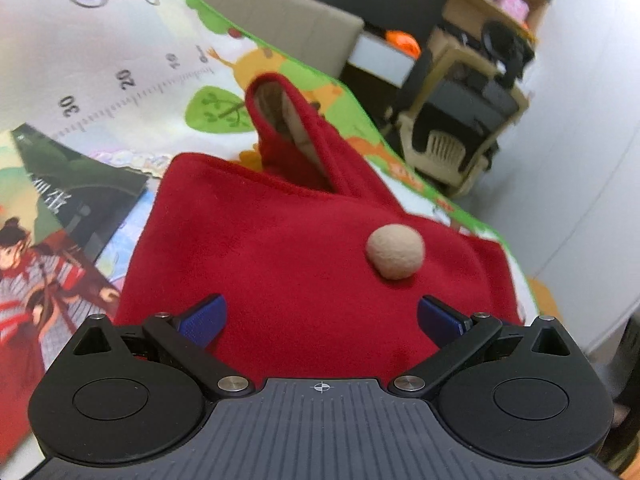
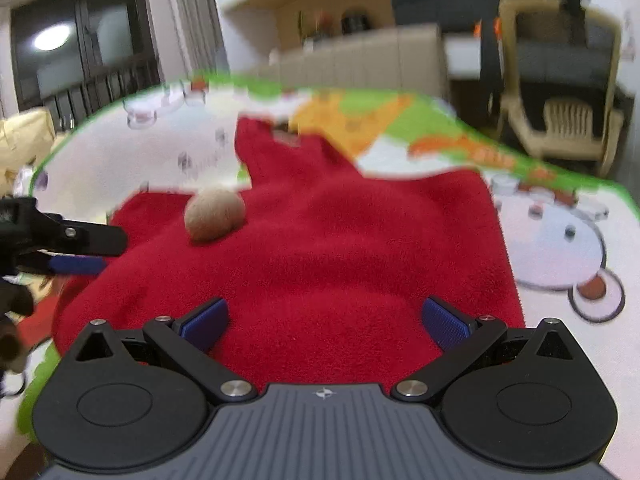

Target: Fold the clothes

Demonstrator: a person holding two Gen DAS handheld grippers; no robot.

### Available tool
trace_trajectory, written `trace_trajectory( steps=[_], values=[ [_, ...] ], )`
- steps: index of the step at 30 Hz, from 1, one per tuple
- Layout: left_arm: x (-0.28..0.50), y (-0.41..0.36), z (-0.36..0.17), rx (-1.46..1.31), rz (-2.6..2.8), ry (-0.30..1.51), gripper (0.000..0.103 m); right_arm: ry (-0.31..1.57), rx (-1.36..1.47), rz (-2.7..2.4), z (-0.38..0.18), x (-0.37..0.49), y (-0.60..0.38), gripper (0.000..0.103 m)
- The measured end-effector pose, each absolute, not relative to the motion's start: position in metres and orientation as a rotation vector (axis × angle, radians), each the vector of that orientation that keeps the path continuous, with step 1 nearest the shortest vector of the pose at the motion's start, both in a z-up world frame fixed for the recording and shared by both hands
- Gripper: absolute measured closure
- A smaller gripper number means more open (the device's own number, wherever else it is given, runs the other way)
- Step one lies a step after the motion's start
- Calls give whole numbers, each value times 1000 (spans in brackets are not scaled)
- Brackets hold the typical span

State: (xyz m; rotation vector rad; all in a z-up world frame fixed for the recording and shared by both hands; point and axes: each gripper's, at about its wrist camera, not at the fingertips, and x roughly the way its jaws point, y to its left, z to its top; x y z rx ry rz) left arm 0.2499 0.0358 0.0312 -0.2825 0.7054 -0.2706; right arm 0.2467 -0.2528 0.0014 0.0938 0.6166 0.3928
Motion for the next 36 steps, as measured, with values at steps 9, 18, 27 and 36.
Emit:
trace_trajectory(
  steps=[9,18,27,36],
  values=[
    [247,33,7,-172,-320,650,0,606,15,515,104,290,-235,0],
    [234,38,-3,-170,-365,549,0,610,-225,437,111,470,-69,26],
    [244,75,-3,-428,-453,565,0,659,-127,319,82,520,-76,87],
    [278,126,-16,-887,-497,671,0,337,-27,594,172,265,-187,87]
  ],
)
